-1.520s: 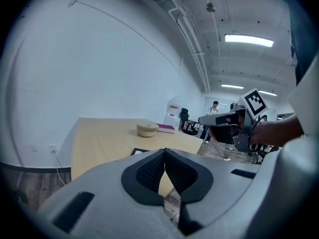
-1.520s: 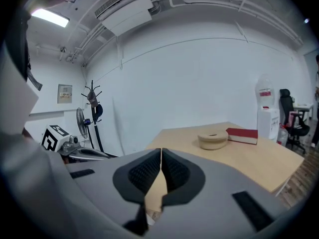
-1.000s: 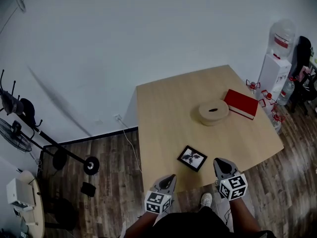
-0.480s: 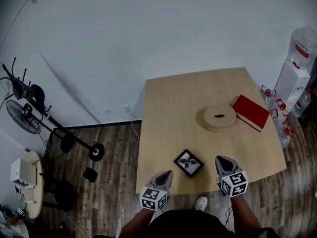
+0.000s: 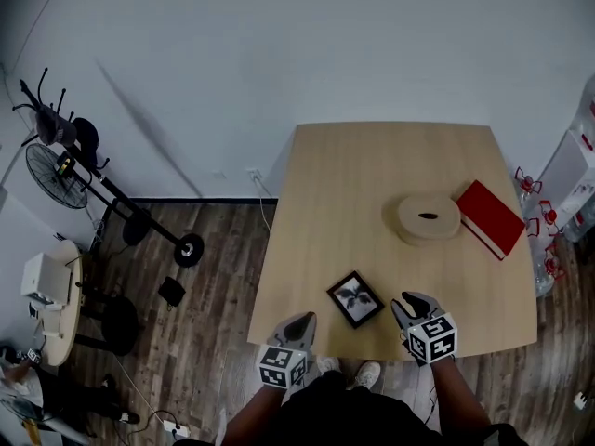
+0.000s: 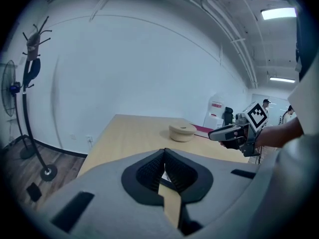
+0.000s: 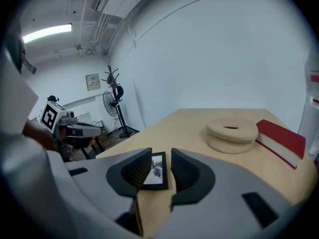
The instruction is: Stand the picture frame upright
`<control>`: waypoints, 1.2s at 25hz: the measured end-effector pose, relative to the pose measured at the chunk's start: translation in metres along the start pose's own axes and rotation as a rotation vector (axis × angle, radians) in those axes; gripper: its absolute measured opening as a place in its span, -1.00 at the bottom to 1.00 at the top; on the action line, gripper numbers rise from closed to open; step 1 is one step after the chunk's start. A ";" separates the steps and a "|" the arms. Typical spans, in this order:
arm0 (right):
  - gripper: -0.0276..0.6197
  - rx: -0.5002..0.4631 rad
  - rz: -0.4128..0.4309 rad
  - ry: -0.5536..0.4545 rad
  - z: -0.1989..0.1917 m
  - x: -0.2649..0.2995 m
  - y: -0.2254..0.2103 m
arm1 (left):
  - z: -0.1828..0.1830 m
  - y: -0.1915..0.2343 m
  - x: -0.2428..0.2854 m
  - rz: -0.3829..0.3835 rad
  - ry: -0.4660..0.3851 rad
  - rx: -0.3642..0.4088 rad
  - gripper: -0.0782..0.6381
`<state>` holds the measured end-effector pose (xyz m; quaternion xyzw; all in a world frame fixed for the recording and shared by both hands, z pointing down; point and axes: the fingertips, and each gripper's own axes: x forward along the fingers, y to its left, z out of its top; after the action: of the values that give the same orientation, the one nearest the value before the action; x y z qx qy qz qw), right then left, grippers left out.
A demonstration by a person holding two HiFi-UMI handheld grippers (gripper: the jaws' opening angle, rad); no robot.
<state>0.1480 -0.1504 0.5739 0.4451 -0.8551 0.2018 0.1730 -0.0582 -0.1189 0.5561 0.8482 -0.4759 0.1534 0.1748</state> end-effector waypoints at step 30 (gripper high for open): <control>-0.46 -0.109 0.072 0.418 -0.086 0.158 0.001 | -0.034 0.095 -0.002 0.107 0.067 -0.076 -0.77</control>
<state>0.0709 -0.2162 0.7229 0.3529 -0.8256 0.2492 0.3629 -0.1445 -0.1486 0.5994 0.8088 -0.5199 0.1726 0.2141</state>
